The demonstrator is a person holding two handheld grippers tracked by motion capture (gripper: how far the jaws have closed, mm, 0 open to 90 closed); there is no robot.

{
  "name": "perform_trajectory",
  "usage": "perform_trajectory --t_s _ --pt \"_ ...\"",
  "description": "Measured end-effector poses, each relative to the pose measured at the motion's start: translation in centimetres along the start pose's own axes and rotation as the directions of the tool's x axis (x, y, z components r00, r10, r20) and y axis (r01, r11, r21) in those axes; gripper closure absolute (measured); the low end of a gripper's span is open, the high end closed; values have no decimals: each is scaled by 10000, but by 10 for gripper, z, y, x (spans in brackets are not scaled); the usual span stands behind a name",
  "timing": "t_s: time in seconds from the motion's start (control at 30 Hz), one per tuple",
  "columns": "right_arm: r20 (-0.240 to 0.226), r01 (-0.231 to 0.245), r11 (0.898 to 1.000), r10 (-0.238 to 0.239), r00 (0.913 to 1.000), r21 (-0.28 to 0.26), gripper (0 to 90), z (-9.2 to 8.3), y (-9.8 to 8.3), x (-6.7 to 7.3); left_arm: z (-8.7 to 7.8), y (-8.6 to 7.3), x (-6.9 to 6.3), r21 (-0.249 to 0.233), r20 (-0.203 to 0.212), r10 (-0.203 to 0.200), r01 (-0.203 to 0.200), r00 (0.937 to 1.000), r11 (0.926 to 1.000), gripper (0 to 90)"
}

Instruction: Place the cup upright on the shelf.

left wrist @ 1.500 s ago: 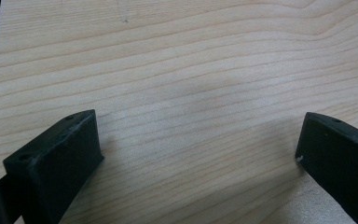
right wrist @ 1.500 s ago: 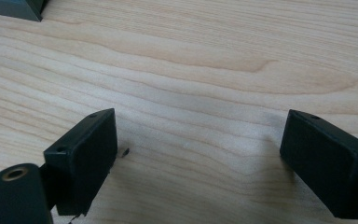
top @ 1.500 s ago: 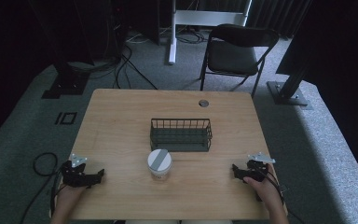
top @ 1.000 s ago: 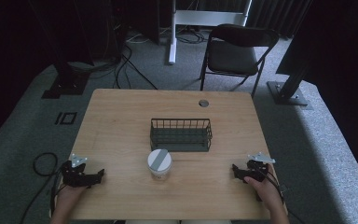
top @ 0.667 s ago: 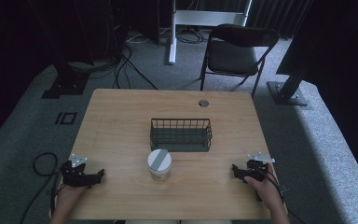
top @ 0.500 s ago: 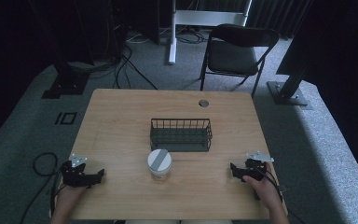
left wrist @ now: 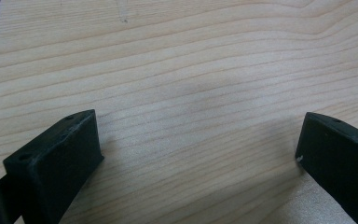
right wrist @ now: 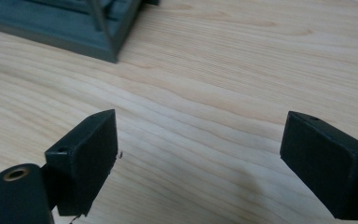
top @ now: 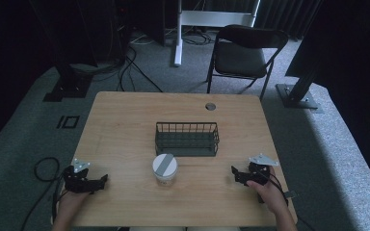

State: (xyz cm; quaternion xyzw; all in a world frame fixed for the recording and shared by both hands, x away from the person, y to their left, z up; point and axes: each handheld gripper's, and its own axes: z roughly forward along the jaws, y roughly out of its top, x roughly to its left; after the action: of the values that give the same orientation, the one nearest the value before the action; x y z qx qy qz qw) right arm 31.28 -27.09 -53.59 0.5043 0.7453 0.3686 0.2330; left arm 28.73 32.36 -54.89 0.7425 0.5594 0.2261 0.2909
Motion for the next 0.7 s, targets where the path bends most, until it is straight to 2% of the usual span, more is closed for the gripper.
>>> perform_trajectory --t_s 0.33,0.7 --pt "-430 235 9996 -241 9988 -148 110 2 5 10 0 0 0 0 0 0 0 10000 10000 1" --pt "-1044 568 9980 -593 9928 -271 112 9 11 29 0 0 0 1 1 0 0 10000 10000 1"
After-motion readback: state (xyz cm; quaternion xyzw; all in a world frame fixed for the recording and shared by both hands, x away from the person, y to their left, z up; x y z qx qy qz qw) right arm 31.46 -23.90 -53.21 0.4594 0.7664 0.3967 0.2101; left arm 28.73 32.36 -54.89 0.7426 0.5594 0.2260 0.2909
